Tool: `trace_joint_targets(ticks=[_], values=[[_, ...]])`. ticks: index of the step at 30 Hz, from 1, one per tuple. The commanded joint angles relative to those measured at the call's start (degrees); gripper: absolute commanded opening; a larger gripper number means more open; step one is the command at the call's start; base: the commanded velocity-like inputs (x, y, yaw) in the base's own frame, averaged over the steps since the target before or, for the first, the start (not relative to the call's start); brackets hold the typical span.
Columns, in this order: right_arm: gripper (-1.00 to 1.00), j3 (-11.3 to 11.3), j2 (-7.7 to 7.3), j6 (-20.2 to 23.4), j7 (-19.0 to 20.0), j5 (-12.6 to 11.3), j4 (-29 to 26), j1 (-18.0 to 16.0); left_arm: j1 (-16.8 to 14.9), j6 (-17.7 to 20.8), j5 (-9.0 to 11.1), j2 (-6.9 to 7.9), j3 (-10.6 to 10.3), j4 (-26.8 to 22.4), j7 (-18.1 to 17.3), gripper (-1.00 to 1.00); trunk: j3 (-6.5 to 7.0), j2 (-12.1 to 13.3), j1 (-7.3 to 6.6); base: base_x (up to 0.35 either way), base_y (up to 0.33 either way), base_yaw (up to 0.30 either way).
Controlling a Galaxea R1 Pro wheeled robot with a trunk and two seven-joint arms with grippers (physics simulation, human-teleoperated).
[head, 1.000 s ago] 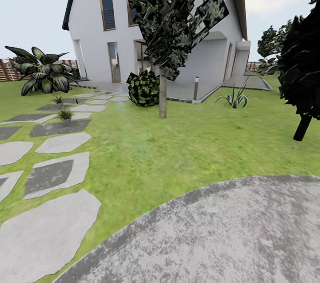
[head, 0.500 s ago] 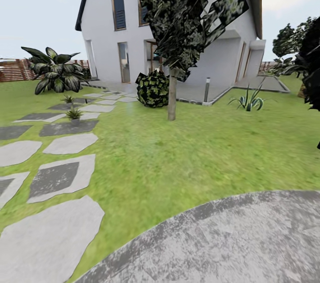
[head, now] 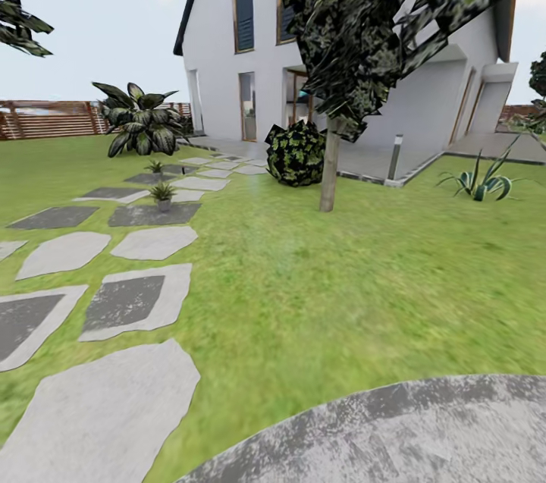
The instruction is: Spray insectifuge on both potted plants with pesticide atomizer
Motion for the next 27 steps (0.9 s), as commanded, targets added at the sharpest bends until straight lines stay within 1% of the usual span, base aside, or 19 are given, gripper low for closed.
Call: trace_joint_targets(ticks=[1, 9, 11, 23, 27], values=[[1.00, 0.0, -0.02, -0.2, 0.0, 0.0, 0.0, 0.0, -0.1, -0.2, 0.1, -0.01, 0.1, 0.1, 0.1, 1.00, -0.06, 0.0, 0.03, 0.336, 0.000, 0.278], [1.00, 0.0, -0.02, -0.2, 0.0, 0.0, 0.0, 0.0, -0.1, -0.2, 0.1, 0.00, 0.1, 0.1, 0.1, 1.00, -0.06, 0.0, 0.03, 0.337, 0.000, 0.276], [1.00, 0.0, -0.02, -0.2, 0.0, 0.0, 0.0, 0.0, 0.0, -0.2, 0.0, 0.00, 0.1, 0.1, 0.1, 1.00, -0.06, 0.0, 0.03, 0.337, 0.000, 0.160], [1.00, 0.0, -0.02, -0.2, 0.0, 0.1, 0.0, 0.0, -0.1, -0.2, 0.0, 0.00, 0.1, 0.1, 0.1, 1.00, -0.06, 0.0, 0.03, 0.337, 0.000, 0.017], [1.00, 0.0, -0.02, -0.2, -0.1, 1.0, 0.0, 0.0, -0.1, -0.2, 0.0, -0.06, 0.1, 0.1, 0.1, 1.00, -0.06, 0.0, 0.03, 0.337, 0.000, 0.000]])
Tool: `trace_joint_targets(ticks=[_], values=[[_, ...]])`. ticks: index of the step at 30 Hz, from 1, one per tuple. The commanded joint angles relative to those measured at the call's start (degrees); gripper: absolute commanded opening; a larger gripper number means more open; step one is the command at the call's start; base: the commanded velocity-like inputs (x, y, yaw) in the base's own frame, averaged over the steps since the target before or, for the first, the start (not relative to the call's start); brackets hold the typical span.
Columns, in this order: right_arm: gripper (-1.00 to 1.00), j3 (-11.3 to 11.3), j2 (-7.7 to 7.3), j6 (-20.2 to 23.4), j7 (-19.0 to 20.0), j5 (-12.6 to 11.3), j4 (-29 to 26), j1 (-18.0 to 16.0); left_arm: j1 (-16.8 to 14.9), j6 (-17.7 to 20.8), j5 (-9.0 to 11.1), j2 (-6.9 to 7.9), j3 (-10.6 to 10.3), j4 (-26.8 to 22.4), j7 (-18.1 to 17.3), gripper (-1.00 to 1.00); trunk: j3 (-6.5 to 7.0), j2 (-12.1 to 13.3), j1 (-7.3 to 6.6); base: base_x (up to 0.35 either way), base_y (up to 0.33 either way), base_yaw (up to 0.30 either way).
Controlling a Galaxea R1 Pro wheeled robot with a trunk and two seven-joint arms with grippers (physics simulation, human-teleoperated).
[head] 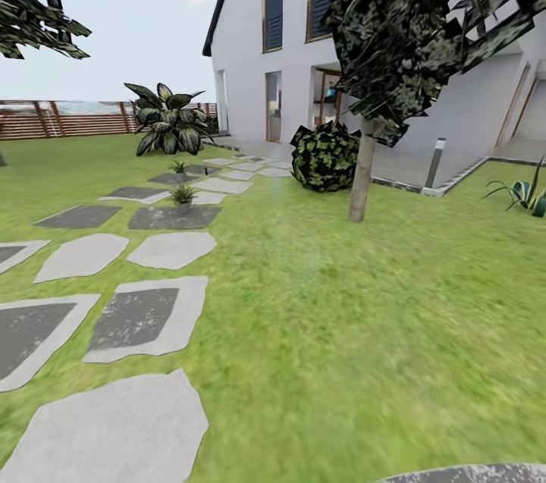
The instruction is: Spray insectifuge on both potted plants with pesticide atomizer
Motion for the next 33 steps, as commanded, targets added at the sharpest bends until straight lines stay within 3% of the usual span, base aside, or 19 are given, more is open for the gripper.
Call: trace_joint_targets(ticks=[1, 11, 33], values=[[1.00, 0.0, -0.01, -0.2, 0.0, 0.3, 0.0, 0.0, 0.0, -0.2, 0.1, 0.00, 0.1, 0.0, 0.0, 1.00, -0.06, 0.0, 0.03, 0.337, 0.000, 0.000], [1.00, 0.0, -0.01, -0.2, -0.1, 0.7, 0.0, -0.1, 0.0, -0.2, 0.2, 0.04, 0.1, 0.0, 0.1, 1.00, -0.06, 0.0, 0.03, 0.317, 0.079, 0.045], [1.00, 0.0, -0.01, -0.2, -0.1, 0.7, 0.0, -0.1, 0.0, -0.2, 0.1, 0.04, 0.2, 0.0, 0.1, 1.00, -0.06, 0.0, 0.03, 0.247, 0.226, 0.269]])
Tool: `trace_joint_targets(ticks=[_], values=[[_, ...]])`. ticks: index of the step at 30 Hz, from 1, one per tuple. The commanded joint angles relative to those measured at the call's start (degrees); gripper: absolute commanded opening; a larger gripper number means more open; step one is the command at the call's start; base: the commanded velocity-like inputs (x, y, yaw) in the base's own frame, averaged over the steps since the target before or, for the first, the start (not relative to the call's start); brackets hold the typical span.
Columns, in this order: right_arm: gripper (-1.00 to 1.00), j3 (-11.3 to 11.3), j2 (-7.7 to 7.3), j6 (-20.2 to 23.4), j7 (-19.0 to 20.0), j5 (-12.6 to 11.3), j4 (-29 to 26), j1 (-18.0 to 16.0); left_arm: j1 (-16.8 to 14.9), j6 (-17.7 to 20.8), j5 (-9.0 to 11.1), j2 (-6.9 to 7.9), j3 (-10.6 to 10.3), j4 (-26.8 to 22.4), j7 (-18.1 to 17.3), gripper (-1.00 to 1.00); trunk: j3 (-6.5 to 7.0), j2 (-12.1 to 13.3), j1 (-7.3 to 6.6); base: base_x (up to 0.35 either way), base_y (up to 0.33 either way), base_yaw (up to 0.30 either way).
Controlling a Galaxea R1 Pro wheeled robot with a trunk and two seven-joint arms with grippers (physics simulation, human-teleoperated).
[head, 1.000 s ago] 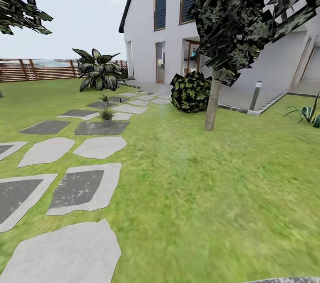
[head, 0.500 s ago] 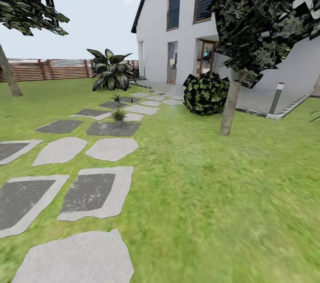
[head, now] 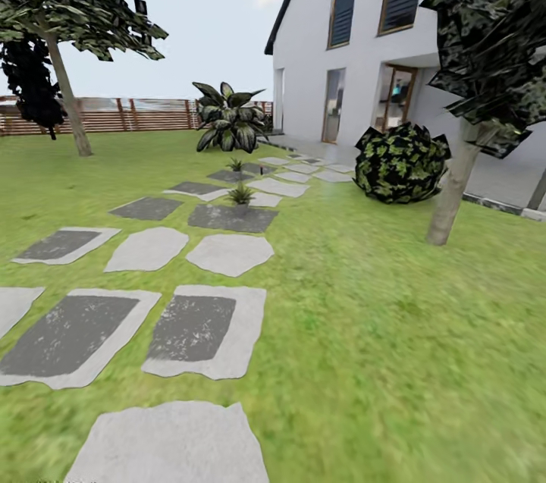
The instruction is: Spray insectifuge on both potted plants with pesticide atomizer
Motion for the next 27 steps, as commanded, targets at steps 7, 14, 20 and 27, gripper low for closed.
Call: trace_joint_targets(ticks=[7, 14, 20, 27], values=[[1.00, 0.0, -0.02, -0.2, 0.0, 0.2, 0.0, 0.0, -0.1, -0.2, 0.1, -0.01, 0.0, 0.1, 0.0, 1.00, -0.05, 0.0, 0.02, 0.246, 0.229, 0.277], [1.00, 0.0, -0.02, -0.2, 0.0, 0.2, 0.0, 0.0, -0.1, -0.2, 0.1, -0.01, 0.0, 0.1, 0.0, 1.00, -0.05, 0.0, 0.02, 0.275, 0.229, 0.204], [1.00, 0.0, -0.02, -0.2, 0.0, 0.2, 0.0, 0.0, -0.1, -0.2, 0.1, -0.01, 0.0, 0.1, 0.0, 1.00, -0.05, 0.0, 0.02, 0.286, 0.211, 0.008], [1.00, 0.0, 0.05, -0.2, 0.2, 0.1, 0.0, 0.0, 0.0, -0.2, 0.1, -0.01, 0.0, 0.1, 0.0, 1.00, -0.05, 0.0, 0.02, 0.296, 0.186, 0.000]])
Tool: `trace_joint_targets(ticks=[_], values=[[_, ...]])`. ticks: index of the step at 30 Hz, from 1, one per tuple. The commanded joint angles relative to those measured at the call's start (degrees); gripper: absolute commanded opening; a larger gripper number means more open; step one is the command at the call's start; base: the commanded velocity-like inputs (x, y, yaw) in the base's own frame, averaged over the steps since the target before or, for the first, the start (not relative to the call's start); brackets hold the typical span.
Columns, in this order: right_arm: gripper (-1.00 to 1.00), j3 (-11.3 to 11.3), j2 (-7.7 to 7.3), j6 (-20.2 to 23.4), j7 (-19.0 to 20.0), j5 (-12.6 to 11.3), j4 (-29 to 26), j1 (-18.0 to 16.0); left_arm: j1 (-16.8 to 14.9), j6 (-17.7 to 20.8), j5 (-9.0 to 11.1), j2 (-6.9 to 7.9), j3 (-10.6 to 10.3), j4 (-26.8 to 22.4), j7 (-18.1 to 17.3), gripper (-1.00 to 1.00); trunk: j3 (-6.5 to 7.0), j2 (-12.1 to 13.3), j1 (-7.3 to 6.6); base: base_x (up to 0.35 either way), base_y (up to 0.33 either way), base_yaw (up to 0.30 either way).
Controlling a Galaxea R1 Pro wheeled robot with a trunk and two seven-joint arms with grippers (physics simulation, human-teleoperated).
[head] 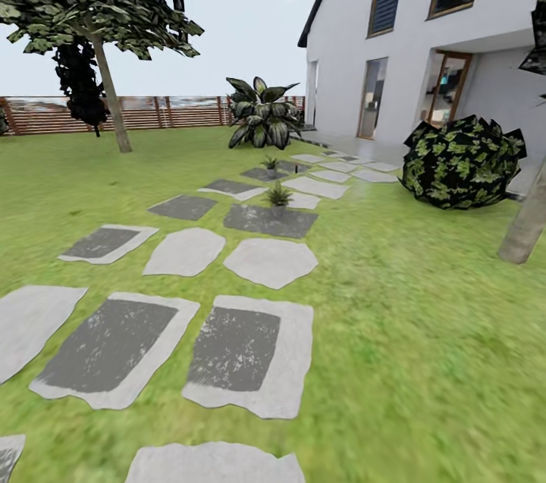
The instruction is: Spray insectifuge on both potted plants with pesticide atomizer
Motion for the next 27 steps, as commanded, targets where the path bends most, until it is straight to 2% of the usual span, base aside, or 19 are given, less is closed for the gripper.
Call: trace_joint_targets(ticks=[1, 12, 27], values=[[1.00, 0.0, -0.01, -0.2, 0.0, 0.2, 0.0, 0.0, 0.0, -0.2, 0.1, -0.01, 0.0, 0.1, 0.1, 1.00, -0.06, 0.0, 0.02, 0.298, 0.179, 0.000], [1.00, 0.0, -0.02, -0.2, 0.0, 0.2, 0.0, 0.0, -0.1, -0.2, 0.1, -0.01, 0.0, 0.1, 0.0, 1.00, -0.06, 0.0, 0.02, 0.305, 0.163, 0.000], [1.00, 0.1, 0.00, -0.2, 0.1, 0.2, 0.0, 0.0, 0.0, -0.2, 0.0, -0.03, -0.1, 0.1, -0.1, 1.00, -0.06, 0.0, 0.02, 0.334, 0.087, 0.000]])
